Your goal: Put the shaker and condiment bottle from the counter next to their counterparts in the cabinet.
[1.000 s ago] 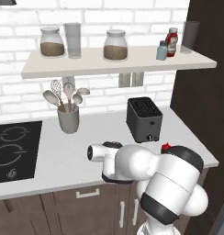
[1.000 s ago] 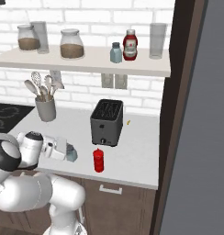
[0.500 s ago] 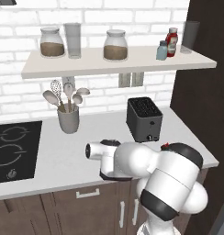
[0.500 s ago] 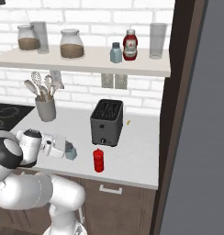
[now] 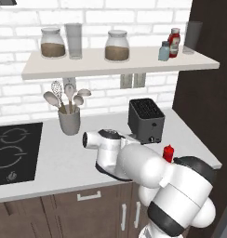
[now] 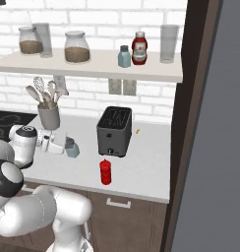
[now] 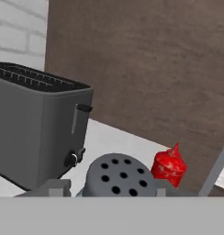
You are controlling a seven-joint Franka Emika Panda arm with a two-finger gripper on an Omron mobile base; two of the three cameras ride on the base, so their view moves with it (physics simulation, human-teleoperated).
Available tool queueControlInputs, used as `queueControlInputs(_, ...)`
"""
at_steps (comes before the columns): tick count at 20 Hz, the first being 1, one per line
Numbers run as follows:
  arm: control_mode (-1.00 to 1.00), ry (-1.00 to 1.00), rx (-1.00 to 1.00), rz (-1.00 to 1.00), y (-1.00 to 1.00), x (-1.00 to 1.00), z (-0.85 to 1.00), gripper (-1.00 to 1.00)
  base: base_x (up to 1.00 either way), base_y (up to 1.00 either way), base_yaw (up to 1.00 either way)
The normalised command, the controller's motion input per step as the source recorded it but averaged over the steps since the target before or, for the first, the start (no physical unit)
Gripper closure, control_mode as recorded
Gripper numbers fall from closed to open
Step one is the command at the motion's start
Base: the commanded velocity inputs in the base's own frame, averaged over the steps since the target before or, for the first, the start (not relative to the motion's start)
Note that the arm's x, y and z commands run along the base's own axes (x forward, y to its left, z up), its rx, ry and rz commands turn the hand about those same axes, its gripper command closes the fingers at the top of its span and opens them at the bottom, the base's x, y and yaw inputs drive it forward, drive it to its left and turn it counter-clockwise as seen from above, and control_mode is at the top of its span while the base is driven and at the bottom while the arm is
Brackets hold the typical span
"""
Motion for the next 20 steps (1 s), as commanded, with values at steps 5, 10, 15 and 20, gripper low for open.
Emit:
queueControlInputs(5,-1.00,0.00,-0.13,0.08,-0.05,0.00,0.60,1.00,0.00,0.00,0.00)
queueControlInputs(10,-1.00,0.00,-0.11,0.06,-0.19,0.00,0.64,1.00,0.00,0.00,0.00)
queueControlInputs(15,-1.00,0.00,-0.12,0.02,-0.26,-0.01,0.66,1.00,0.00,0.00,0.00)
queueControlInputs(20,-1.00,0.00,-0.08,0.00,-0.33,-0.03,0.66,1.00,0.00,0.00,0.00)
